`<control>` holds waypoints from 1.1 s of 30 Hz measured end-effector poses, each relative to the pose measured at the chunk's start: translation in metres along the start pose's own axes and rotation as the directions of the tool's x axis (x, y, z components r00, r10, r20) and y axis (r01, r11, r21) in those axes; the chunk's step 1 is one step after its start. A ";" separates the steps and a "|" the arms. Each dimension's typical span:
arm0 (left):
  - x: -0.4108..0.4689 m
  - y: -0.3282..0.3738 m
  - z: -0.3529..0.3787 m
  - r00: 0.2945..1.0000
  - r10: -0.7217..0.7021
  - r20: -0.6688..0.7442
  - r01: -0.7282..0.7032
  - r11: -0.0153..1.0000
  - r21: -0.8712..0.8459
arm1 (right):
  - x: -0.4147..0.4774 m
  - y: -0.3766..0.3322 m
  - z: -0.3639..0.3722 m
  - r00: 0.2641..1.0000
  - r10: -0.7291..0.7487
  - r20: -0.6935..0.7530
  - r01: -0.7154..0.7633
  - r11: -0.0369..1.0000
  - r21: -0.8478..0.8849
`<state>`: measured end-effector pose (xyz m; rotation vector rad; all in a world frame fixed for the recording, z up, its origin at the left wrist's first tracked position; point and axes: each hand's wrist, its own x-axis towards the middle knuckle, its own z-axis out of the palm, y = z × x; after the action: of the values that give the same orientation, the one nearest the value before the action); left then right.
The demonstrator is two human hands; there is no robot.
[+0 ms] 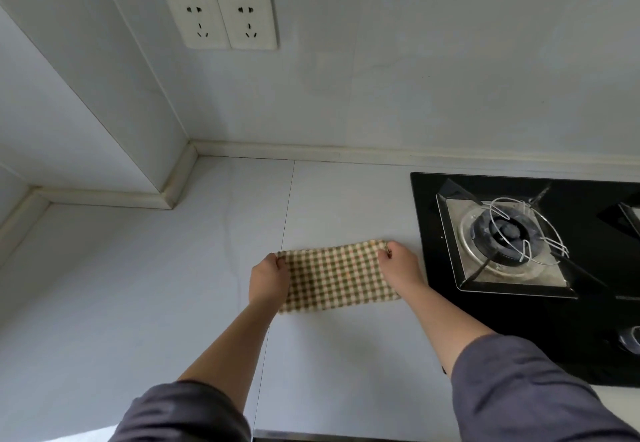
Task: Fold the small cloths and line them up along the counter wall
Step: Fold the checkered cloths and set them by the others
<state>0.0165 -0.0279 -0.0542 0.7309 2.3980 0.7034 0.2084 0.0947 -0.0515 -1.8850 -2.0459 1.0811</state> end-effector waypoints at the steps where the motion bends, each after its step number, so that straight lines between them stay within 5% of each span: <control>1: 0.002 0.001 0.002 1.000 -0.014 -0.013 0.014 1.000 0.015 | 0.003 0.000 0.002 1.000 0.003 -0.007 -0.003 1.000 -0.005; 8: 0.001 0.009 0.009 0.995 -0.034 -0.090 0.043 0.994 0.101 | 0.009 -0.007 0.009 0.997 -0.031 -0.076 0.008 0.958 -0.288; 12: -0.003 -0.001 0.012 0.936 0.293 -0.194 -0.218 0.917 0.333 | -0.004 -0.001 0.015 0.925 -0.340 -0.172 0.228 0.856 -0.464; 17: -0.007 -0.003 0.038 0.812 0.575 0.102 -0.559 0.713 0.424 | -0.019 0.007 0.047 0.844 -0.535 0.033 0.473 0.715 -0.514; 23: 0.007 -0.021 0.044 0.801 0.517 0.302 -0.592 0.605 0.532 | -0.017 0.020 0.062 0.885 -0.432 0.171 0.438 0.652 -0.619; 30: 0.001 -0.007 0.032 0.836 0.412 0.363 -0.547 0.559 0.623 | -0.004 0.012 0.044 0.861 -0.403 0.311 0.503 0.580 -0.641; 33: -0.012 0.003 0.017 0.877 0.395 0.273 -0.467 0.567 0.679 | 0.003 0.006 0.024 0.860 -0.381 0.341 0.509 0.577 -0.639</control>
<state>0.0362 -0.0276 -0.0606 1.6891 2.3891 -0.2035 0.1994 0.0881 -0.0738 -1.3297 -3.1370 0.3065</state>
